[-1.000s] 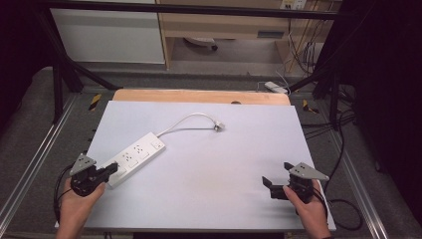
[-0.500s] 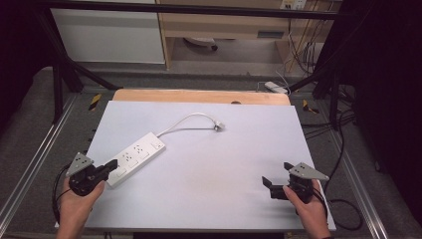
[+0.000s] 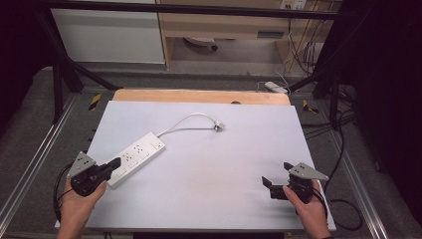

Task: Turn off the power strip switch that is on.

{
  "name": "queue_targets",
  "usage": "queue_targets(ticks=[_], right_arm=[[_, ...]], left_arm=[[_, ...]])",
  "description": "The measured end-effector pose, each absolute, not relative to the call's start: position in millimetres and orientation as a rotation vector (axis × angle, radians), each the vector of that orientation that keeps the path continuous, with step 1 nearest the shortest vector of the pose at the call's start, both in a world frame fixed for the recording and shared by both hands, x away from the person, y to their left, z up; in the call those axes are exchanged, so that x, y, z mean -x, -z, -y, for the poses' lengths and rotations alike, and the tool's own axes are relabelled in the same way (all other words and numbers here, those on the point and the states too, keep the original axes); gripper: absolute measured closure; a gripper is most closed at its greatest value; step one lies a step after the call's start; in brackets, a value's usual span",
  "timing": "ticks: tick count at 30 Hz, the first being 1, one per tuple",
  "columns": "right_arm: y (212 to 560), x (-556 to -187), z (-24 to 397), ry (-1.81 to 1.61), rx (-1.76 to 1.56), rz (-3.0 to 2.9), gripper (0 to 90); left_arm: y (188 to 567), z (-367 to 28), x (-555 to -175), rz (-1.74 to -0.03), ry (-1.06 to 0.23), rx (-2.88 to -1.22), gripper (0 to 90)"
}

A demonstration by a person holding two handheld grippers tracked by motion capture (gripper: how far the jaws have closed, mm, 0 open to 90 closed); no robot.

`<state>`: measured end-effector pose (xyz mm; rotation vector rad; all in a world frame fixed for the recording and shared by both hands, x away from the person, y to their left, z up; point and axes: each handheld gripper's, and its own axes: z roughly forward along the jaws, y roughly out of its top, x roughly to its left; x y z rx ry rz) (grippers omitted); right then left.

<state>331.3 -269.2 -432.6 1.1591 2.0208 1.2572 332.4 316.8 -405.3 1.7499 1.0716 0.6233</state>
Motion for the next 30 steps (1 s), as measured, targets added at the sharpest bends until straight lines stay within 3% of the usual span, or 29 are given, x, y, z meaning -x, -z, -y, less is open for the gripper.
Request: queue_targets(ticks=[24, 30], right_arm=[[432.6, -331.2, 269.2, -1.257, -1.16, -2.022, 2.6], [432.7, -331.4, 269.3, -1.256, -1.158, -2.022, 2.6]], left_arm=[[394.4, -300.2, -327.2, -1.019, -0.617, -1.703, 90.0], [391.8, -295.9, -326.4, -1.008, -0.629, -1.679, 82.9]])
